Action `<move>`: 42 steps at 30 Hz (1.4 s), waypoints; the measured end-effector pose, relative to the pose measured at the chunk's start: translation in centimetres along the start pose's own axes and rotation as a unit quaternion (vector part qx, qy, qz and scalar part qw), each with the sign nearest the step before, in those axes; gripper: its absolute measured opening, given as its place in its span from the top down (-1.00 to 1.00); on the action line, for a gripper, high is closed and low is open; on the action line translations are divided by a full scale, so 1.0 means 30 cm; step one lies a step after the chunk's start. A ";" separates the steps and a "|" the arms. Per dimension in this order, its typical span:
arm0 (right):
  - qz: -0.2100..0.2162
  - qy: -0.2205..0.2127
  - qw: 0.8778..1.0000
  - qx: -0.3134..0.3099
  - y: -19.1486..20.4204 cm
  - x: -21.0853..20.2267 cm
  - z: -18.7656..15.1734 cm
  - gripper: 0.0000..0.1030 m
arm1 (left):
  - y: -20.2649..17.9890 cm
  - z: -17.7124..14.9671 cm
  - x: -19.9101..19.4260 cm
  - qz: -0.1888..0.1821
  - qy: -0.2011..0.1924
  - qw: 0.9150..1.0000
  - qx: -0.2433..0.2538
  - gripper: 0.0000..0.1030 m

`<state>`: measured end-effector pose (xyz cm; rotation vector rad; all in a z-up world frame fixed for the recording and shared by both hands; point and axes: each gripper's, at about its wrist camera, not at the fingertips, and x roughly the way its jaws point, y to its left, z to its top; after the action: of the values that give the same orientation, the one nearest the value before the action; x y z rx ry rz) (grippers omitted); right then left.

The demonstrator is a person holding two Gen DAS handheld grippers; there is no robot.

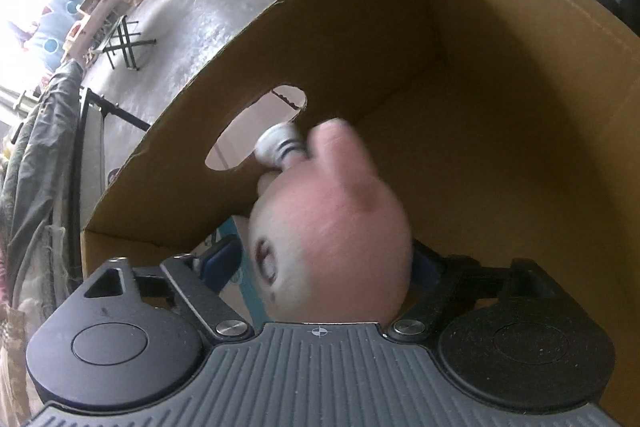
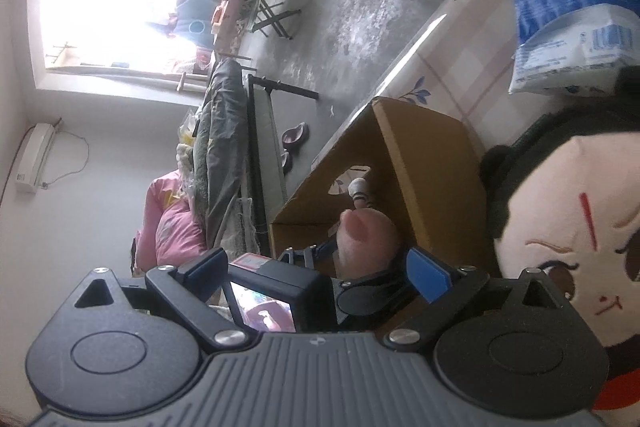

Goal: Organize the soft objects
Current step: 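Lower the pink plush into the cardboard box and open the right tool, then move both tools back over the remaining table items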

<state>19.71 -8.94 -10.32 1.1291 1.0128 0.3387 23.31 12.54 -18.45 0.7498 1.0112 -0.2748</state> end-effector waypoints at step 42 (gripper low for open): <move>0.003 0.047 0.996 -0.072 -0.130 -0.472 -0.100 -0.91 | 0.235 -0.103 -0.650 -0.026 0.021 0.929 -0.369 -0.88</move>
<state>8.74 -18.56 -6.86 0.9938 1.0503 0.4669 14.83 17.31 0.12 0.0413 1.0726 0.0878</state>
